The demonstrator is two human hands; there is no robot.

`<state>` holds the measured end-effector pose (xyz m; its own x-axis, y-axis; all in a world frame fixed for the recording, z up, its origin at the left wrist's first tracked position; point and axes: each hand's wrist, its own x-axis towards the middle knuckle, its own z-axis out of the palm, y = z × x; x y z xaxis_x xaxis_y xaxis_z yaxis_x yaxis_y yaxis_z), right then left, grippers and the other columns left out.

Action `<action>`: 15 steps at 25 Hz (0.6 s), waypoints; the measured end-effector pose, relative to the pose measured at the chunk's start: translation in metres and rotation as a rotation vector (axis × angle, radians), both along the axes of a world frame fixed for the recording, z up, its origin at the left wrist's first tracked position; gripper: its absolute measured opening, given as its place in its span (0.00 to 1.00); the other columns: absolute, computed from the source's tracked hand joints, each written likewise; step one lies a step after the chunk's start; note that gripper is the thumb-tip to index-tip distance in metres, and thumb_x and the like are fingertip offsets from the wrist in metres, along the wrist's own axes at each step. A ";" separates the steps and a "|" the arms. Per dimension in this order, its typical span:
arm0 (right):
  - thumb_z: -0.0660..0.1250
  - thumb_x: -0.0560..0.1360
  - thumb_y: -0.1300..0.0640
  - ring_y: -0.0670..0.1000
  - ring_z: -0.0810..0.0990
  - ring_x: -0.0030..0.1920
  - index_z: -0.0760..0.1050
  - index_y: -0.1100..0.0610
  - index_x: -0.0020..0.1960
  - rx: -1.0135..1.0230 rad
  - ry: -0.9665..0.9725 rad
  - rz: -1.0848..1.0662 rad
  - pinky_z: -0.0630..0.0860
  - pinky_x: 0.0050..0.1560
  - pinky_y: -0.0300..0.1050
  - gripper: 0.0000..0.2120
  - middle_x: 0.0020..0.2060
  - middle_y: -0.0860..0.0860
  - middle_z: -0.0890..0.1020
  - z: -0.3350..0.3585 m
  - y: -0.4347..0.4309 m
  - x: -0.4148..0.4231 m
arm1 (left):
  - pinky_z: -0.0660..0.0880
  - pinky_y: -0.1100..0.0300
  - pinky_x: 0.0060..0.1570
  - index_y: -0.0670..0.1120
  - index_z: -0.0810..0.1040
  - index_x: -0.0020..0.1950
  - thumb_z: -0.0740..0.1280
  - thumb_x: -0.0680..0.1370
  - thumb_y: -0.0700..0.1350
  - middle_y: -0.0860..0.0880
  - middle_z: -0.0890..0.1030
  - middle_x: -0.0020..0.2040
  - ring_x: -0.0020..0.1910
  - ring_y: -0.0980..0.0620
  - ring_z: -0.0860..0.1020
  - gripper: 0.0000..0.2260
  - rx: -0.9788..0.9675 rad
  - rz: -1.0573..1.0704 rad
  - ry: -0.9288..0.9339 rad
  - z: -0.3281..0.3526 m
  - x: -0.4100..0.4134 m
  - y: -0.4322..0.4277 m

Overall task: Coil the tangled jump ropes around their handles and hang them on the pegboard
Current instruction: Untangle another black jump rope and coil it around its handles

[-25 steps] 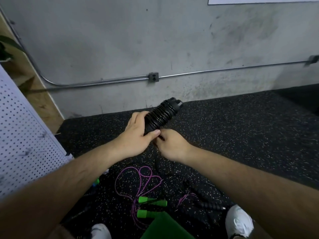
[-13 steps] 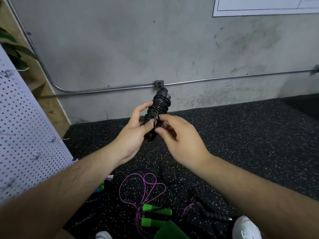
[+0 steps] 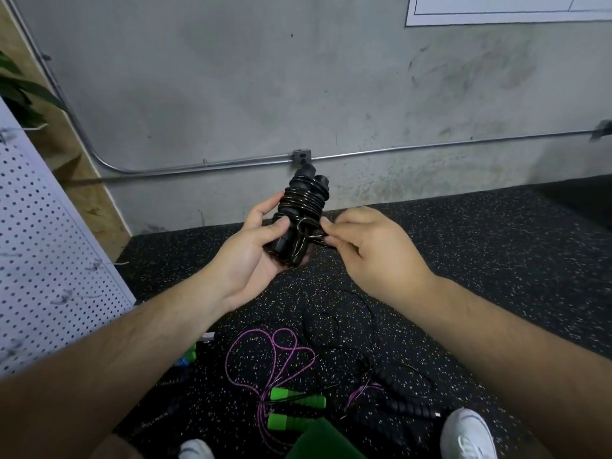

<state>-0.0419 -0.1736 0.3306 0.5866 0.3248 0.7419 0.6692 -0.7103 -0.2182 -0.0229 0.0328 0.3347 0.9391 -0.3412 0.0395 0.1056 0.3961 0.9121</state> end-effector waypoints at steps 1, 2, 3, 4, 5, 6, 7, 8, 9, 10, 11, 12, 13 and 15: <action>0.68 0.80 0.61 0.51 0.77 0.41 0.85 0.62 0.53 -0.055 0.003 -0.021 0.77 0.43 0.44 0.07 0.39 0.50 0.81 -0.002 -0.002 0.000 | 0.79 0.43 0.49 0.56 0.68 0.74 0.60 0.83 0.38 0.40 0.81 0.64 0.56 0.38 0.82 0.21 -0.006 0.002 0.003 -0.001 0.001 0.000; 0.69 0.79 0.62 0.52 0.77 0.41 0.85 0.62 0.52 -0.102 0.011 -0.038 0.78 0.41 0.45 0.07 0.38 0.50 0.80 -0.004 -0.004 -0.001 | 0.79 0.43 0.49 0.55 0.68 0.74 0.60 0.82 0.39 0.40 0.81 0.63 0.55 0.39 0.82 0.22 -0.011 0.005 0.004 -0.001 0.002 -0.001; 0.70 0.78 0.64 0.53 0.77 0.40 0.84 0.63 0.52 -0.141 0.015 -0.049 0.79 0.40 0.46 0.06 0.38 0.51 0.80 -0.006 -0.005 -0.001 | 0.79 0.44 0.49 0.55 0.67 0.75 0.60 0.82 0.39 0.41 0.82 0.63 0.54 0.40 0.82 0.22 -0.016 0.007 0.006 0.000 0.003 -0.002; 0.72 0.75 0.66 0.55 0.78 0.39 0.84 0.63 0.53 -0.172 0.010 -0.060 0.79 0.39 0.45 0.07 0.37 0.52 0.80 -0.008 -0.006 -0.001 | 0.78 0.44 0.49 0.55 0.67 0.75 0.60 0.82 0.39 0.41 0.82 0.63 0.54 0.40 0.82 0.22 -0.021 0.005 0.011 0.000 0.004 -0.003; 0.73 0.73 0.69 0.56 0.78 0.39 0.84 0.64 0.53 -0.197 0.004 -0.070 0.78 0.39 0.44 0.09 0.37 0.53 0.80 -0.009 -0.007 -0.001 | 0.78 0.43 0.49 0.55 0.66 0.75 0.60 0.82 0.39 0.40 0.82 0.63 0.53 0.39 0.82 0.22 -0.028 -0.003 0.016 0.000 0.005 -0.005; 0.74 0.71 0.70 0.57 0.79 0.38 0.84 0.64 0.53 -0.215 0.006 -0.078 0.78 0.38 0.45 0.12 0.36 0.53 0.81 -0.009 -0.007 -0.002 | 0.78 0.43 0.49 0.55 0.66 0.76 0.60 0.82 0.39 0.39 0.81 0.63 0.52 0.39 0.82 0.22 -0.037 -0.013 0.021 0.000 0.005 -0.006; 0.75 0.70 0.71 0.58 0.79 0.37 0.84 0.64 0.53 -0.224 0.008 -0.090 0.79 0.38 0.46 0.13 0.36 0.53 0.81 -0.009 -0.007 -0.002 | 0.78 0.43 0.49 0.55 0.65 0.76 0.60 0.82 0.39 0.38 0.81 0.63 0.52 0.38 0.81 0.23 -0.046 -0.020 0.025 0.000 0.006 -0.007; 0.75 0.69 0.71 0.58 0.79 0.37 0.84 0.64 0.53 -0.224 0.005 -0.102 0.79 0.37 0.46 0.13 0.36 0.54 0.81 -0.009 -0.007 -0.003 | 0.78 0.43 0.49 0.55 0.65 0.76 0.60 0.82 0.39 0.37 0.81 0.63 0.52 0.38 0.81 0.23 -0.053 -0.022 0.030 0.001 0.006 -0.008; 0.74 0.69 0.71 0.58 0.79 0.37 0.84 0.64 0.52 -0.216 0.004 -0.115 0.79 0.37 0.46 0.12 0.35 0.54 0.80 -0.008 -0.007 -0.004 | 0.78 0.43 0.49 0.55 0.65 0.76 0.60 0.82 0.39 0.37 0.81 0.63 0.52 0.38 0.81 0.23 -0.056 -0.019 0.032 0.001 0.006 -0.009; 0.74 0.70 0.70 0.57 0.78 0.37 0.84 0.64 0.52 -0.206 0.005 -0.127 0.79 0.36 0.46 0.11 0.35 0.53 0.80 -0.007 -0.007 -0.005 | 0.78 0.43 0.48 0.54 0.65 0.76 0.60 0.82 0.39 0.38 0.81 0.64 0.53 0.38 0.82 0.23 -0.056 -0.014 0.028 0.001 0.007 -0.010; 0.74 0.70 0.70 0.57 0.78 0.37 0.84 0.64 0.51 -0.192 0.014 -0.135 0.79 0.37 0.47 0.11 0.35 0.53 0.80 -0.007 -0.006 -0.006 | 0.79 0.43 0.49 0.54 0.65 0.77 0.60 0.83 0.39 0.39 0.80 0.64 0.55 0.38 0.82 0.23 -0.053 -0.007 0.023 0.001 0.006 -0.011; 0.74 0.70 0.69 0.57 0.78 0.37 0.84 0.64 0.51 -0.176 0.031 -0.138 0.79 0.37 0.46 0.09 0.35 0.53 0.80 -0.007 -0.004 -0.007 | 0.79 0.43 0.50 0.53 0.65 0.77 0.60 0.83 0.39 0.40 0.80 0.65 0.57 0.38 0.82 0.23 -0.049 0.000 0.023 0.000 0.006 -0.013; 0.74 0.71 0.69 0.56 0.78 0.37 0.84 0.63 0.50 -0.162 0.054 -0.136 0.79 0.37 0.46 0.08 0.35 0.52 0.79 -0.008 -0.002 -0.009 | 0.79 0.43 0.52 0.53 0.65 0.76 0.60 0.83 0.39 0.42 0.81 0.65 0.58 0.39 0.82 0.23 -0.045 0.006 0.029 -0.001 0.005 -0.015; 0.73 0.72 0.68 0.56 0.78 0.38 0.84 0.62 0.47 -0.154 0.100 -0.119 0.79 0.39 0.46 0.05 0.35 0.51 0.79 -0.011 0.005 -0.015 | 0.78 0.43 0.56 0.54 0.66 0.76 0.59 0.83 0.39 0.44 0.81 0.65 0.61 0.42 0.81 0.22 -0.029 0.019 0.041 -0.002 0.002 -0.019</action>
